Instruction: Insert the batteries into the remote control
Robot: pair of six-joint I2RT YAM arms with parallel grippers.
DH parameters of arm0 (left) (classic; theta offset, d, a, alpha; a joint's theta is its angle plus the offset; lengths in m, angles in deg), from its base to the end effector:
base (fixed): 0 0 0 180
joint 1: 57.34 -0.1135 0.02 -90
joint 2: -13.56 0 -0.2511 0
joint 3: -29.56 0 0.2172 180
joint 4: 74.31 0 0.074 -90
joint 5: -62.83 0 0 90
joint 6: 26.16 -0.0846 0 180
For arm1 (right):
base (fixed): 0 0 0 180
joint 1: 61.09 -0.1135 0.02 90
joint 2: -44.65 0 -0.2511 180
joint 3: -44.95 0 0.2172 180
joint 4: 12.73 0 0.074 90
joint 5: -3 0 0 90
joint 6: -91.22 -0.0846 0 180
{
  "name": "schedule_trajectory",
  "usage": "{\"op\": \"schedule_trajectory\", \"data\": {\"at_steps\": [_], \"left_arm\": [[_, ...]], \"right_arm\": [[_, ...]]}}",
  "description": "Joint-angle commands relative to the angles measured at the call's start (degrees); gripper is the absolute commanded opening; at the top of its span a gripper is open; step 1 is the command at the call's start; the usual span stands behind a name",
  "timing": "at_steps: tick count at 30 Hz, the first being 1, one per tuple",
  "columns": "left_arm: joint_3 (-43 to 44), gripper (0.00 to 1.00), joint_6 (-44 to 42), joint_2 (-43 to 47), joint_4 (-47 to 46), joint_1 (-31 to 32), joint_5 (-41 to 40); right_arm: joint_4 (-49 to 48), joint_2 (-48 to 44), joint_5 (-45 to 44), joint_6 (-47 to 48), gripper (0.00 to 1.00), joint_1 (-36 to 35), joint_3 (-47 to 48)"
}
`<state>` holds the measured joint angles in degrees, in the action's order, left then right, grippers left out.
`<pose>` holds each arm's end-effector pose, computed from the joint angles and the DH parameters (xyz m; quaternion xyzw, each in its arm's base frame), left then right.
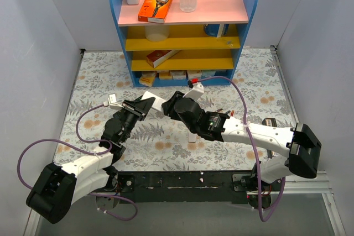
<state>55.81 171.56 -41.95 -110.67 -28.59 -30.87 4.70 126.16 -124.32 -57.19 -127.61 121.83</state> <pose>0.1995 -0.1032 0.2339 -0.4394 0.4952 -0.6878 0.2976 0.1787 0.2826 0.2913 0.1228 0.7964 0.3468 0.4800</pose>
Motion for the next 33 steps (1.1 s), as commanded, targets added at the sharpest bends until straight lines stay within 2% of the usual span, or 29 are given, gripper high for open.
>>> {"op": "schedule_trajectory", "data": {"at_steps": [1,12,23,29,33], "left_arm": [[0.42,0.13,1.61,1.19,-4.9,0.16,-1.31],[-0.2,0.13,1.97,1.45,-5.61,0.16,-1.92],[-0.37,0.12,1.97,1.8,-5.34,0.08,-2.71],[-0.73,0.11,2.14,1.63,-5.96,0.08,-2.36],[-1.08,0.09,2.58,1.72,-6.22,0.08,-2.36]], "right_arm": [[1.16,-0.39,-2.58,1.81,0.48,-0.45,2.18],[4.23,-0.48,-4.16,3.04,0.57,-0.89,3.41],[5.91,-0.48,-4.34,3.66,0.59,-1.42,3.85],[5.82,-1.18,-4.52,5.32,0.69,-1.59,3.76],[3.54,-2.5,-3.55,9.97,0.74,-1.59,3.76]]}}
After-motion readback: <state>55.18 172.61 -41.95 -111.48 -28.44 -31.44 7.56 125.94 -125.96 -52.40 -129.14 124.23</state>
